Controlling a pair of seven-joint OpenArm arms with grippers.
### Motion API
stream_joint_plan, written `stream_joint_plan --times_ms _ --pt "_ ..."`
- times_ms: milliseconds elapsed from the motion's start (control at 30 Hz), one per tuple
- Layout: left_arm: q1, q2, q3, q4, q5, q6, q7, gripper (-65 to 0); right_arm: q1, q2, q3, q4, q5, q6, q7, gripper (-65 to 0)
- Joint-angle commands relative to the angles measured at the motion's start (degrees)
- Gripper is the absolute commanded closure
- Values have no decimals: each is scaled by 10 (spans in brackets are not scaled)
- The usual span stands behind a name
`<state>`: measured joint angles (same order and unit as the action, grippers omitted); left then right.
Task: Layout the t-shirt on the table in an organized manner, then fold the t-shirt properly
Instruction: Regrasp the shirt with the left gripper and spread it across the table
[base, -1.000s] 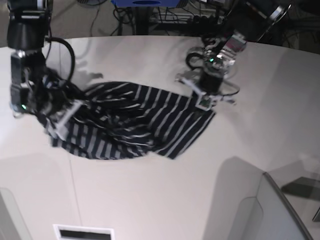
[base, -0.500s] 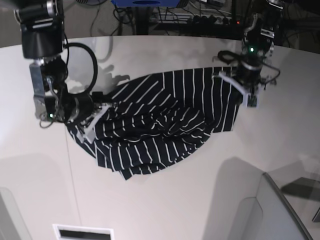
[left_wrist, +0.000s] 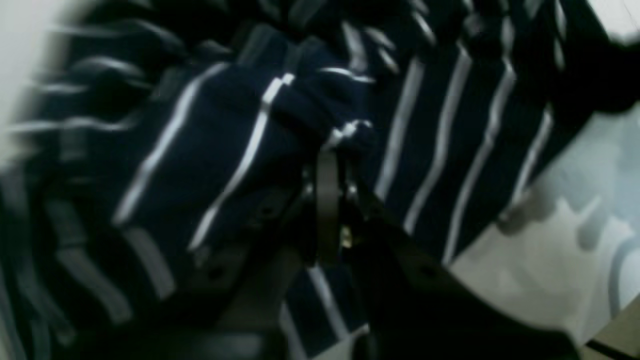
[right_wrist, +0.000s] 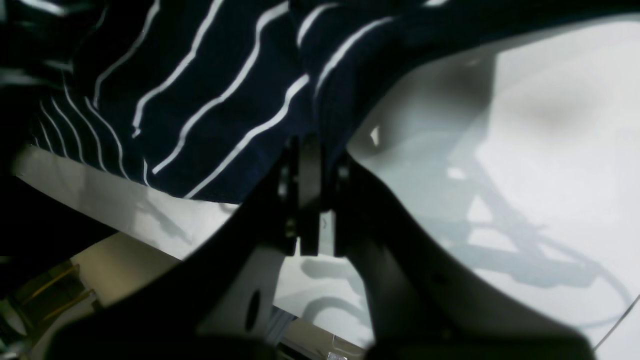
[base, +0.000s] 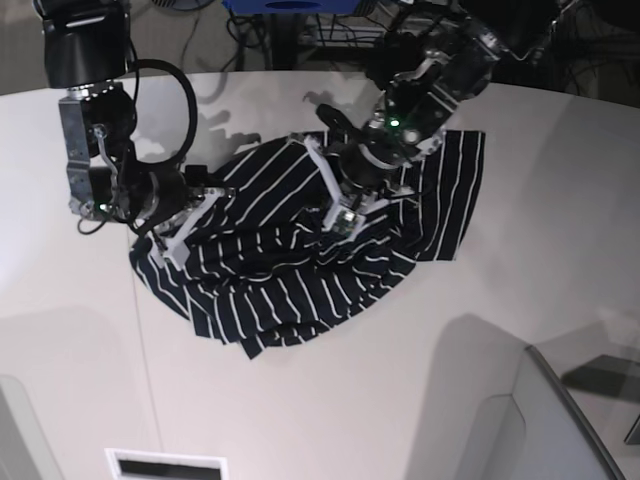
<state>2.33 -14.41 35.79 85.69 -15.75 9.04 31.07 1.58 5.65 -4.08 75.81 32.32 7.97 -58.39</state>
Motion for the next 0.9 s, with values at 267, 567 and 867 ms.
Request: stream_joint_plan --times_ms 267,567,867 --pt "-67 30 -2 -96 3 4 -19 0 2 3 2 12 7 3 2 -2" --pt "-210 32 -4 -357 1 4 -186 0 -51 26 2 50 8 3 2 -2" --pt "-284 95 -56 -462 2 4 -257 0 -97 27 2 70 7 3 -1 -2"
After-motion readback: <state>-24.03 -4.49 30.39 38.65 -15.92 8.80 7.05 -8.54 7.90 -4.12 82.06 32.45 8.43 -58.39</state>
